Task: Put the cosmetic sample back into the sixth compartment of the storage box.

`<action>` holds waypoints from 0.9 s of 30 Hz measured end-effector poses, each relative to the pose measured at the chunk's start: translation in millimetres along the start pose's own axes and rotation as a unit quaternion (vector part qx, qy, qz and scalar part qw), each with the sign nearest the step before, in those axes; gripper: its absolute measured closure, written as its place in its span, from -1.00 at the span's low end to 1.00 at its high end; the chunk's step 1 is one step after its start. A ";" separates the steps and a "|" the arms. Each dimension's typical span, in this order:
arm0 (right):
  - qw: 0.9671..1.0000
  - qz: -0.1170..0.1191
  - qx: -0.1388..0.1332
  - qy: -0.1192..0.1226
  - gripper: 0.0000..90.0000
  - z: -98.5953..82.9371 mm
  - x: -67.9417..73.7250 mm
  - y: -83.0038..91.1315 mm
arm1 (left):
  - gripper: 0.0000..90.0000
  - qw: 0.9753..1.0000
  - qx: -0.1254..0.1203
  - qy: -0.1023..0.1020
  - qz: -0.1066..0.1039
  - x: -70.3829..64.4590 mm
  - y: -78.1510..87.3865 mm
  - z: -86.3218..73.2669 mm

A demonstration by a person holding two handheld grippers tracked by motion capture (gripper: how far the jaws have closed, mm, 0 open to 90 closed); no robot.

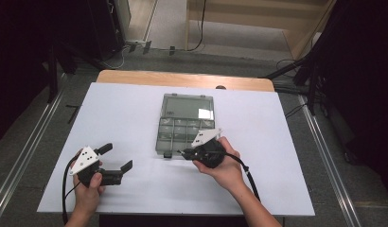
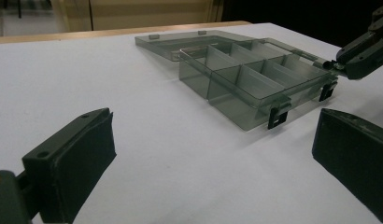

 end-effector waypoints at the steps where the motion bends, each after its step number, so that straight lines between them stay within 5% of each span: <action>1: 1.000 0.000 0.000 -0.001 0.84 0.7 -0.3 -0.2 | -1.00 1.000 0.000 0.000 0.000 0.0 0.0 0.0; 27: 1.000 -0.015 0.003 -0.013 0.84 16.5 -11.9 -13.1 | -1.00 1.000 0.001 -0.002 -0.001 -0.2 0.2 0.1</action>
Point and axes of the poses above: each handheld gripper's, and its own axes: y roughly backward along the jaws, z roughly out of its top, x roughly to its left, the point moved 5 cm from there along -y, roughly forward along the jaws, and after that the axes turned 13 degrees about -z, right-handed, at the moved point
